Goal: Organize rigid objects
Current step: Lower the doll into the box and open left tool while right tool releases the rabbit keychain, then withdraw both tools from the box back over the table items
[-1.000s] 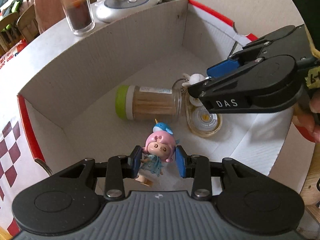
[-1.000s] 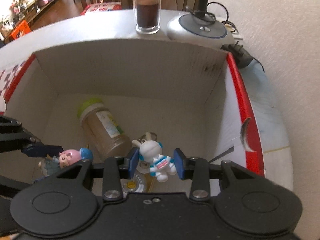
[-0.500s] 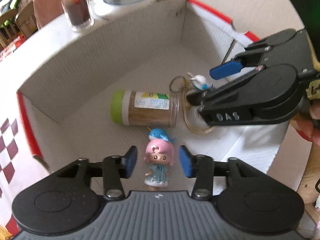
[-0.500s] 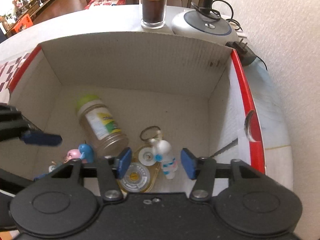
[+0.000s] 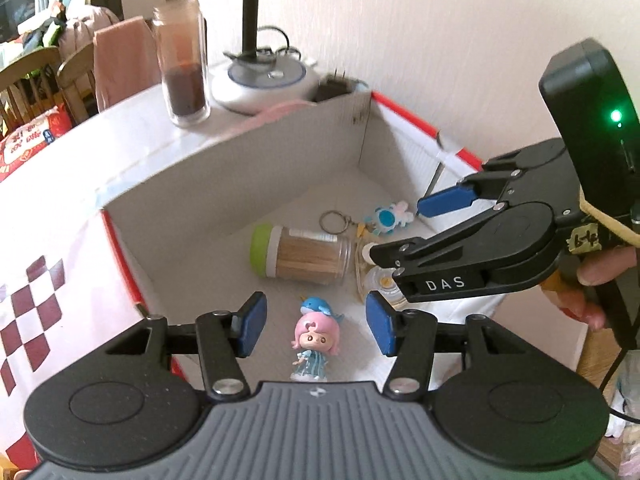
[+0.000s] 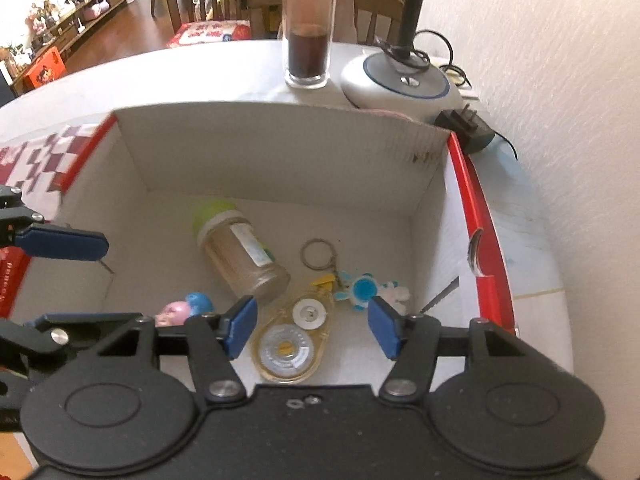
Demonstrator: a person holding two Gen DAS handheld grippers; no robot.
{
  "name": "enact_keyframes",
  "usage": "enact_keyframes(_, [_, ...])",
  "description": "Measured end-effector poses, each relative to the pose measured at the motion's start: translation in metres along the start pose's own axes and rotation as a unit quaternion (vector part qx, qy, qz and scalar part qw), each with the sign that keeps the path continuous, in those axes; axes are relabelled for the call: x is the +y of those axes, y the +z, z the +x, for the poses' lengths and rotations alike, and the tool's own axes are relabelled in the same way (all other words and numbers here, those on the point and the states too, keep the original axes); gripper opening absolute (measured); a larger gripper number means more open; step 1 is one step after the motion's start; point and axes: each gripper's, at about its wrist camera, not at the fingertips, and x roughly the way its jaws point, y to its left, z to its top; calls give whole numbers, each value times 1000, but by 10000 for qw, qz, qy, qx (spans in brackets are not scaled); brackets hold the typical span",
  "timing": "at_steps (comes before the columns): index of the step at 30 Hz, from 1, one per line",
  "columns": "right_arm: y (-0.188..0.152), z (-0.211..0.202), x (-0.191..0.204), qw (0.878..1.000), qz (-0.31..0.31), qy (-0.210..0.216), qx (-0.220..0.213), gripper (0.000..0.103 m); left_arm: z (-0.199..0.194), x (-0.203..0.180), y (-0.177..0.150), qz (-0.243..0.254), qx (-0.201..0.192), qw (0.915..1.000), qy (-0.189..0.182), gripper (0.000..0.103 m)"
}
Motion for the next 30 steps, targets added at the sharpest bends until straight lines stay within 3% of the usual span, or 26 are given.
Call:
enact_keyframes(17, [-14, -80, 68, 9976, 38, 219, -660, 70, -102, 32, -44, -67, -816, 9964, -199, 54])
enact_keyframes(30, [-26, -109, 160, 9928, -15, 593, -1036, 77, -193, 97, -106, -183, -1227, 9923, 29, 54])
